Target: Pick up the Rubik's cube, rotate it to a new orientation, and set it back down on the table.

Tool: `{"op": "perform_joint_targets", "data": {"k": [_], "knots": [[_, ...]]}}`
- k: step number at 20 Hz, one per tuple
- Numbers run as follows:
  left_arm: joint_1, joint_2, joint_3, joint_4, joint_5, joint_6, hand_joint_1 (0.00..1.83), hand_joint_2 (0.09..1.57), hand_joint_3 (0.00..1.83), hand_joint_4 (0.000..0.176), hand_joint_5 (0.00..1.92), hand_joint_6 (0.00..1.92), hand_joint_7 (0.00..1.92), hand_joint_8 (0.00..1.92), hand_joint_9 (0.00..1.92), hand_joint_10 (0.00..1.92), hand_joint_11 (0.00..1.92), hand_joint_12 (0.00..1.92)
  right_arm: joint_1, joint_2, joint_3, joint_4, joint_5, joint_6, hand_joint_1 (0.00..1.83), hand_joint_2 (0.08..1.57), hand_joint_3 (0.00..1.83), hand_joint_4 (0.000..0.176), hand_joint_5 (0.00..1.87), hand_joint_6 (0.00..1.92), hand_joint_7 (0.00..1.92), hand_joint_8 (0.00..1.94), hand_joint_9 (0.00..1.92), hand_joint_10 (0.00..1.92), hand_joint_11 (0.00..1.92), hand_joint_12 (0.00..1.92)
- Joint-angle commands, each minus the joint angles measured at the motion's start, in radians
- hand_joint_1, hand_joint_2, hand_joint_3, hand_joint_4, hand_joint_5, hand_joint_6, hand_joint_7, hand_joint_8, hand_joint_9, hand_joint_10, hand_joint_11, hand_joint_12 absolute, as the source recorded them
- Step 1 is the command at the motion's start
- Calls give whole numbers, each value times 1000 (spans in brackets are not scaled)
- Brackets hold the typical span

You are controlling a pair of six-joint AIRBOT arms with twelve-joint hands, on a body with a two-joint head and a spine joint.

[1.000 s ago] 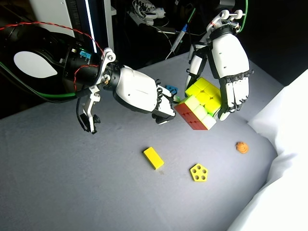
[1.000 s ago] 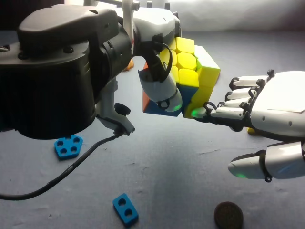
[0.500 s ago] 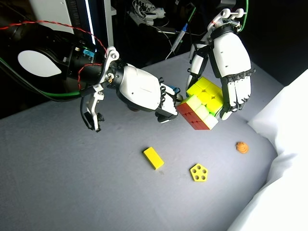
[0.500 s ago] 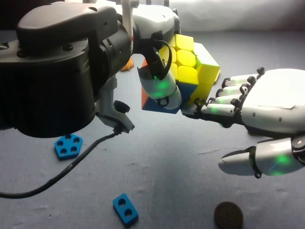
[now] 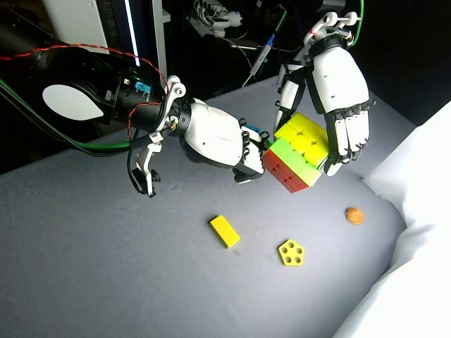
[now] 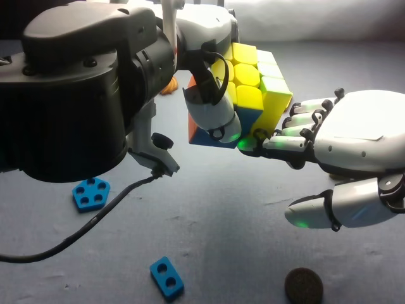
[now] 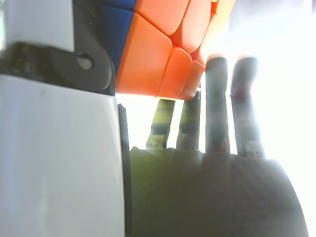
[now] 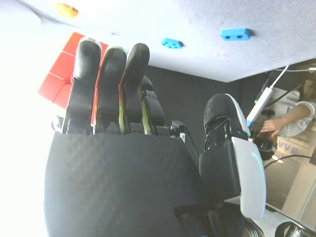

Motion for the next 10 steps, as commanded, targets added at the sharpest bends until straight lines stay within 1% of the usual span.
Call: {"op": "perform_joint_targets", "data": {"k": [1,2,3,4,5,7,10], "knots": [[-20,4,-6,63,29,-11,1071,1388,3,0,582,1537,448,1920,264,1921,258,1921,20,6,11,19,109,-3,0,1293,2,0,26,8,249,1459,231,1921,113,1921],[-21,4,-6,63,29,-11,1085,1376,0,0,601,1504,469,1896,284,1921,288,1921,23,3,15,21,109,-3,0,1293,2,0,25,7,250,1451,241,1921,157,1921],[-21,4,-6,63,29,-11,1056,1392,5,0,566,1585,448,1898,281,1921,295,1921,28,-2,21,23,109,-3,0,1296,3,0,31,9,250,1449,245,1921,167,1921],[-22,5,-6,63,28,-11,1054,1395,6,0,569,1592,434,1905,280,1921,295,1921,32,-10,31,28,109,-3,0,1295,2,0,33,9,247,1447,231,1921,154,1921],[-22,5,-6,63,27,-11,1076,1383,0,0,602,1534,441,1902,280,1921,285,1921,34,-14,38,31,109,-5,0,1297,3,0,24,5,251,1446,237,1921,140,1921],[-23,5,-6,63,27,-11,1095,1376,0,0,620,1478,451,1911,282,1921,287,1921,33,-16,41,32,109,-7,0,1298,2,0,58,17,263,1441,242,1921,117,1921],[-23,5,-7,63,27,-11,1040,1401,7,0,547,1629,439,1889,253,1921,261,1921,35,-26,47,32,109,-9,0,1292,0,0,36,4,255,1441,241,1921,173,1921]]}}
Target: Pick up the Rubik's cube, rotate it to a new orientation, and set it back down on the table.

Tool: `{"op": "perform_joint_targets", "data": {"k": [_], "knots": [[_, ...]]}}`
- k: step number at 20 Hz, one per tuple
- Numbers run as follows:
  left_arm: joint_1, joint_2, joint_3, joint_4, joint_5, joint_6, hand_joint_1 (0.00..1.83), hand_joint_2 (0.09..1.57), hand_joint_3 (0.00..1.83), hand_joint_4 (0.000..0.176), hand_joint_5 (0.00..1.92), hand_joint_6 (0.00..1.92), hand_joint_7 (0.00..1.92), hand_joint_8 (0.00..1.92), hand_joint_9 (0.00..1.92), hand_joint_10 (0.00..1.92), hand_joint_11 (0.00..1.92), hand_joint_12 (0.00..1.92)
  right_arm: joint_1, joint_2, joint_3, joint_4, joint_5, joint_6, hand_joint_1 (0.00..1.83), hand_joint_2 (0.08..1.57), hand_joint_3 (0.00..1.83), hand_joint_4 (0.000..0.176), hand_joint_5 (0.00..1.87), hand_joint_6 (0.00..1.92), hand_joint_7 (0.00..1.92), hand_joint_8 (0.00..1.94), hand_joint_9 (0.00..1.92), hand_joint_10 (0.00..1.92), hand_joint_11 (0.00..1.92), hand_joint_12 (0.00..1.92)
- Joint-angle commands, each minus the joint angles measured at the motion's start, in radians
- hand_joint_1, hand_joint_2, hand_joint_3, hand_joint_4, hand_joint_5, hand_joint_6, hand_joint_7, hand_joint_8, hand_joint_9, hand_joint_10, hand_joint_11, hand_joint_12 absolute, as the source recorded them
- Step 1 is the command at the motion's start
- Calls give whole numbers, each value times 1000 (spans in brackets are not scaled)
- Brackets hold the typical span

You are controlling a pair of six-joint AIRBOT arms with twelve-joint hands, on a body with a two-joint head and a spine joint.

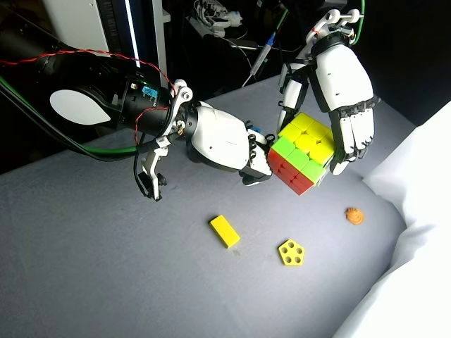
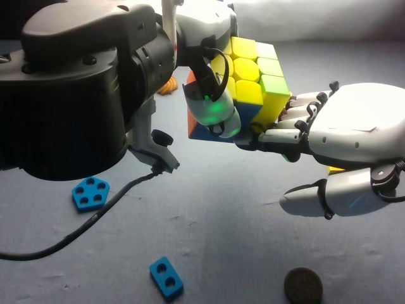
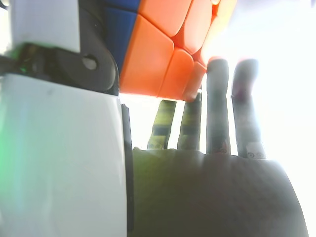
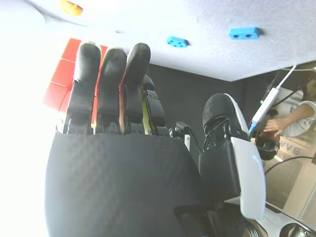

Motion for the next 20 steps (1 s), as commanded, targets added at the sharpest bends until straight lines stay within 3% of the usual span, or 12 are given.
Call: {"op": "perform_joint_targets", "data": {"k": [1,5,10,11,14,20], "knots": [[-17,5,-8,53,32,-9,1043,1397,3,0,548,1623,458,1874,270,1921,274,1921,19,-1,14,22,117,-4,0,1290,0,0,45,7,213,1500,230,1921,191,1921],[-19,5,-7,53,31,-9,1064,1393,0,0,596,1575,421,1902,267,1921,273,1921,20,-15,22,27,123,-5,0,1302,3,0,47,4,187,1511,205,1921,114,1921],[-19,5,-9,53,31,-9,1045,1404,4,0,563,1609,423,1915,263,1921,258,1921,22,-24,23,58,136,-8,0,1299,1,0,15,0,231,1457,223,1921,138,1921],[-19,5,-9,53,31,-9,1079,1385,0,0,610,1523,439,1909,266,1921,266,1921,22,-25,23,61,137,-8,0,1297,0,0,15,1,245,1456,240,1921,148,1921],[-19,5,-9,53,31,-9,1044,1397,3,0,550,1618,454,1881,269,1921,277,1921,22,-32,25,72,150,-26,0,1290,0,0,38,9,286,1431,268,1921,166,1921],[-20,5,-10,52,30,-9,1081,1375,0,0,617,1518,454,1882,279,1921,272,1921,16,-41,29,89,151,-46,0,1302,2,0,44,7,242,1462,238,1921,149,1921]]}}
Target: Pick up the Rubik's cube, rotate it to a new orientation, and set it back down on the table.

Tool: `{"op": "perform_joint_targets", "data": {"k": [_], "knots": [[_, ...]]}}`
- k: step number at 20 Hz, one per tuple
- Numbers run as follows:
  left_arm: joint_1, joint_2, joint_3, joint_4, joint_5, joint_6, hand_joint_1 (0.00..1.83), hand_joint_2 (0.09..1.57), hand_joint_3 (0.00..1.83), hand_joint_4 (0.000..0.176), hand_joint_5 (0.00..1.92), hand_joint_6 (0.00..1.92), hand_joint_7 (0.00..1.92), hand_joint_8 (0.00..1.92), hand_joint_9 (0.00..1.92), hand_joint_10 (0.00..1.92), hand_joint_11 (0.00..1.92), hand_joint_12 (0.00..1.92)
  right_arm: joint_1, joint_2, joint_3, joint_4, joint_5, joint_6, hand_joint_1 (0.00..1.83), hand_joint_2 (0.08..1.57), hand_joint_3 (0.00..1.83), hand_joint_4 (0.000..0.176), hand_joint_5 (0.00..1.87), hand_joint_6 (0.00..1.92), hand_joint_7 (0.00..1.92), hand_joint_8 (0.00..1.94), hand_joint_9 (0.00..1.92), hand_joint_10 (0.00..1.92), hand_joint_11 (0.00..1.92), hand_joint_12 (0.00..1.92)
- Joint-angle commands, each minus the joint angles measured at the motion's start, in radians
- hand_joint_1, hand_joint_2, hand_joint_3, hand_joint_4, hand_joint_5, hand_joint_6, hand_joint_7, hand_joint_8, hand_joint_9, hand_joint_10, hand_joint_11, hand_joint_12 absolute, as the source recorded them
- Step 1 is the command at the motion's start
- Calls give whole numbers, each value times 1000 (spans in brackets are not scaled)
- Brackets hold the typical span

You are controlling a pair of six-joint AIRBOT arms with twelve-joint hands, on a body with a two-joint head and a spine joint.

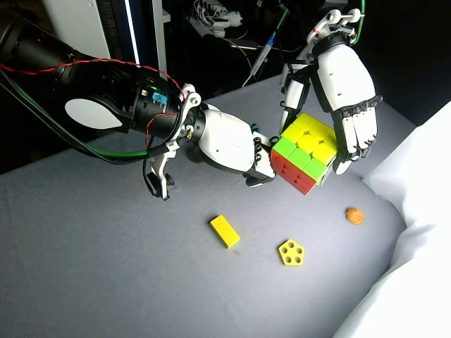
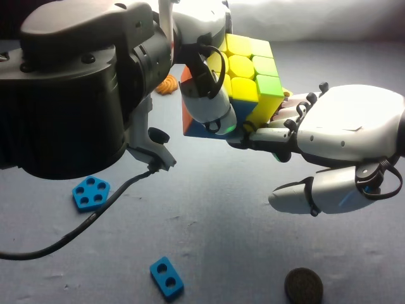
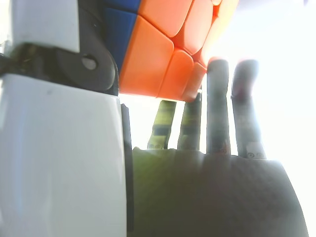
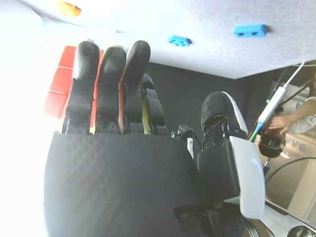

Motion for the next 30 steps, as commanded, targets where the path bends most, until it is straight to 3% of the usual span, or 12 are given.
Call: {"op": "perform_joint_targets", "data": {"k": [1,5,11,12,14,15,18,22,24,30], "knots": [[-18,5,-10,50,48,-12,1074,1378,0,0,610,1535,451,1880,269,1921,256,1921,14,4,6,15,141,0,0,1298,0,0,48,8,243,1469,235,1921,110,1921],[-17,5,-10,50,46,-12,1054,1393,5,0,568,1589,446,1896,284,1921,283,1921,14,9,1,15,94,9,0,1289,0,0,81,17,277,1442,269,1921,181,1921],[-17,5,-11,49,42,-12,1054,1389,0,0,577,1595,453,1867,274,1921,269,1921,19,98,-75,-5,78,25,0,1291,0,0,62,6,268,1432,252,1921,184,1921],[-17,5,-11,49,42,-12,1043,1399,4,0,559,1623,437,1886,275,1921,281,1921,19,111,-78,-48,78,71,0,1295,2,0,46,2,254,1428,249,1921,169,1921],[-17,5,-11,49,41,-12,1051,1396,1,0,580,1610,427,1884,255,1921,264,1921,21,144,-80,-223,78,276,0,1293,0,0,32,2,261,1415,252,1921,172,1921],[-17,5,-12,49,41,-12,1058,1392,0,0,586,1587,436,1886,254,1921,258,1921,22,163,-86,-268,81,329,0,1294,1,0,50,8,310,1374,277,1921,176,1921],[-17,5,-12,48,38,-13,1097,1373,0,0,625,1473,456,1909,263,1921,256,1921,23,211,-95,-306,92,374,0,1284,0,0,61,9,299,1397,240,1921,165,1921],[-17,9,-14,48,33,-22,1022,1416,11,0,526,1671,417,1914,251,1921,246,1921,21,293,-95,-502,175,622,0,1290,0,0,51,4,304,1394,277,1921,189,1921],[-17,10,-15,48,29,-23,1042,1406,4,0,549,1611,432,1919,269,1921,261,1921,11,341,-98,-667,213,810,0,1283,0,0,50,12,303,1402,266,1921,162,1921],[13,28,-28,92,28,-102,1076,1390,0,0,596,1531,436,1919,275,1921,268,1921,-19,418,-89,-684,317,866,0,1300,3,0,60,10,262,1428,225,1921,129,1921]]}}
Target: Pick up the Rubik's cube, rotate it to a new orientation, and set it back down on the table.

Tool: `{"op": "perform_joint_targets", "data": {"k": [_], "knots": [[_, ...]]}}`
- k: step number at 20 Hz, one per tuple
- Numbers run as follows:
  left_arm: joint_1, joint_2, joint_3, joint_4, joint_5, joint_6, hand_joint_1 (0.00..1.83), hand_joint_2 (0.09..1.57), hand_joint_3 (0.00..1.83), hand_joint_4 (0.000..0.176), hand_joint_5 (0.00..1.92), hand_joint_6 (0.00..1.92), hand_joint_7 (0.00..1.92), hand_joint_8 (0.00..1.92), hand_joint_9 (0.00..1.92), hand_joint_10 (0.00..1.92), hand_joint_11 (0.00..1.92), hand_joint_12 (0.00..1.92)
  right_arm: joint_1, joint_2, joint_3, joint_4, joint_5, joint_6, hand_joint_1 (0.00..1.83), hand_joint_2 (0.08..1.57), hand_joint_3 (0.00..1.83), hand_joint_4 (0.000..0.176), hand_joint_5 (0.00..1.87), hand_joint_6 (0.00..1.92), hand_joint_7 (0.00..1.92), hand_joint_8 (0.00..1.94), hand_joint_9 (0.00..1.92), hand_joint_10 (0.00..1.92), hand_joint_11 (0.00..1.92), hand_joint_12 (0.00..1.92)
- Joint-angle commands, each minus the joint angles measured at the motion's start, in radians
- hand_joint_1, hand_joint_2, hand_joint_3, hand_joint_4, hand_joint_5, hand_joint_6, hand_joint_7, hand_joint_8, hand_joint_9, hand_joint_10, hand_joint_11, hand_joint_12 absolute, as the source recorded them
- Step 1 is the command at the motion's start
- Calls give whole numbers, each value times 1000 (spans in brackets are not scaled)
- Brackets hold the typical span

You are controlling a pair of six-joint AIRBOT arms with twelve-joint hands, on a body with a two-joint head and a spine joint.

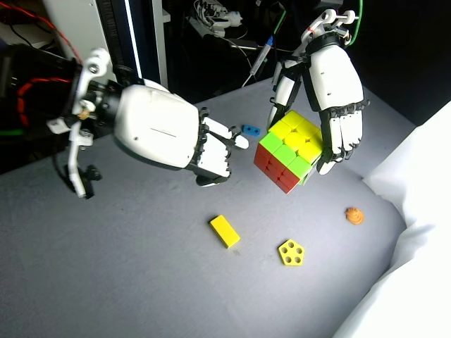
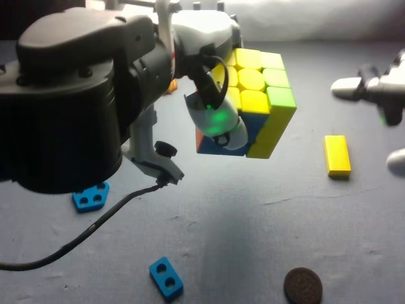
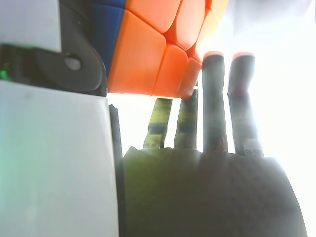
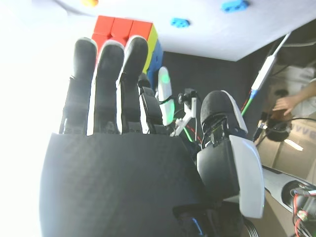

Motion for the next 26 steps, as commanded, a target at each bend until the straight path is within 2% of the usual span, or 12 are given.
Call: {"op": "perform_joint_targets", "data": {"k": [1,4,5,6,7,8,9,11,18,23,26], "knots": [[-3,13,-7,97,9,-29,1081,1387,0,0,603,1517,440,1921,286,1921,275,1921,14,-3,-6,24,129,7,0,1300,2,0,76,15,281,1416,233,1921,139,1921],[32,38,-23,144,9,-106,1089,1378,0,0,629,1502,435,1904,289,1921,286,1921,17,-7,-6,36,186,7,0,1286,0,0,68,8,268,1399,238,1921,149,1921],[49,46,-27,163,9,-137,1077,1385,0,0,620,1534,419,1908,264,1921,257,1921,21,-9,-6,37,198,7,0,1284,0,0,35,1,150,1136,143,1755,60,1921],[64,51,-30,177,9,-166,1062,1393,3,0,595,1574,418,1907,266,1921,259,1921,24,-12,-6,38,200,5,0,1276,0,0,42,5,138,814,35,1519,11,1921],[86,55,-32,205,10,-212,1056,1394,4,0,587,1590,421,1901,267,1921,262,1921,26,-15,-6,41,199,1,0,1235,0,0,27,6,27,365,6,739,1,1396],[105,58,-34,234,10,-258,1049,1398,5,0,577,1605,421,1903,271,1921,276,1921,28,-18,-6,41,199,-4,0,1222,0,0,5,0,5,72,0,242,0,525],[123,59,-35,251,10,-287,1074,1388,0,0,602,1534,429,1917,281,1921,297,1921,28,-20,-6,41,199,-8,0,1185,0,0,0,0,0,14,0,48,0,104],[158,60,-35,294,10,-354,1057,1398,4,0,571,1576,431,1921,285,1921,292,1921,28,-22,-6,41,199,-11,0,1159,0,0,0,0,0,0,0,1,0,3],[286,59,-31,442,10,-565,1062,1398,1,0,594,1568,410,1921,242,1921,246,1921,27,-24,-9,41,199,-18,0,1166,0,0,0,0,0,0,0,0,0,0],[364,55,-13,520,10,-675,1054,1397,1,0,576,1590,430,1905,263,1921,276,1921,26,-25,-10,41,199,-19,0,1165,0,0,0,0,0,0,0,0,0,0],[396,46,13,573,10,-734,1070,1392,0,0,588,1541,437,1921,288,1921,294,1921,24,-25,-10,40,199,-20,0,1173,0,0,0,0,0,0,0,0,0,0]]}}
